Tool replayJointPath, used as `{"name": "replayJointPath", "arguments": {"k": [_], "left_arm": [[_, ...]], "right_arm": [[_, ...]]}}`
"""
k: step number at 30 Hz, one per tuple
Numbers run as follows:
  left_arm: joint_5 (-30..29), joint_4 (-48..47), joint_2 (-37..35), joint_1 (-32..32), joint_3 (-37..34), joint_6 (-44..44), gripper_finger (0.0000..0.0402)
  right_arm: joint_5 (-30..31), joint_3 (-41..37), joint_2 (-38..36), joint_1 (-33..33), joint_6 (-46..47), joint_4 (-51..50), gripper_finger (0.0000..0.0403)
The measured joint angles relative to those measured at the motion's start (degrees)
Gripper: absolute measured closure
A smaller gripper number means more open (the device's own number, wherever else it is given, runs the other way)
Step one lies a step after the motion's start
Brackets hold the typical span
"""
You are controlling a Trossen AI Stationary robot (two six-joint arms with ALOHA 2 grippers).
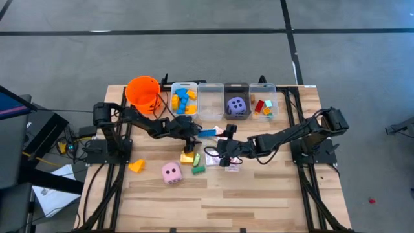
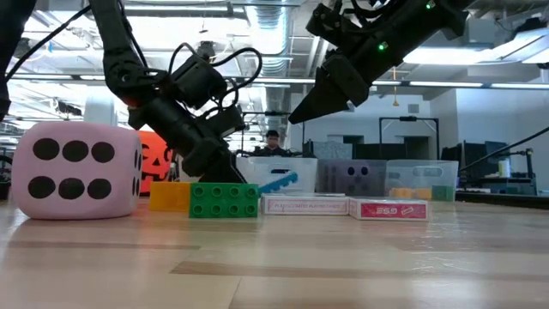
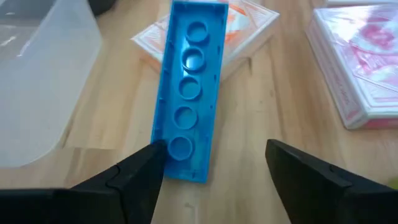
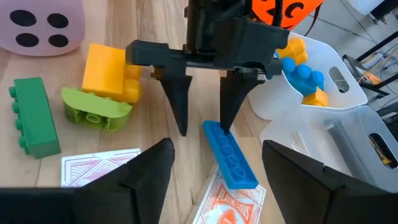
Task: Pick & Place Toys
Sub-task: Put the small blue game piece into the right transparent bin
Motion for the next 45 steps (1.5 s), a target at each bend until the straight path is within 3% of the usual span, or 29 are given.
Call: {"name": "replayJointPath", "arguments": {"k": [4,14,16,32,36,45], "left_arm": [[0.0,-0.2,0.0,0.1,0.0,-0.1,0.0174],[-0.9,-0.5,-0.1,-0.1,0.0,-0.1,0.0377],[-1.1,-0.6,-0.1,-0.2,0.0,-0.1,0.0395],[1.0,3.8,-0.1,-2.6,0.0,-3.1,0.0392],[1.2,4.2,-0.1,-2.9,0.0,-7.5,0.0353],[-1.1,3.9,-3.2,-2.7,0.0,-26.7,0.0200]], "right_arm": [[0.0,0.0,0.0,0.0,0.5,0.0,0.0159],[0.0,0.0,0.0,0.0,0.5,0.0,0.0159],[0.0,0.0,0.0,0.0,0.8,0.0,0.0159],[0.0,0.0,0.0,0.0,1.5,0.0,0.0159],[0.0,0.0,0.0,0.0,1.5,0.0,0.0159],[0.0,0.0,0.0,0.2,-0.2,-0.7,0.0159]]}}
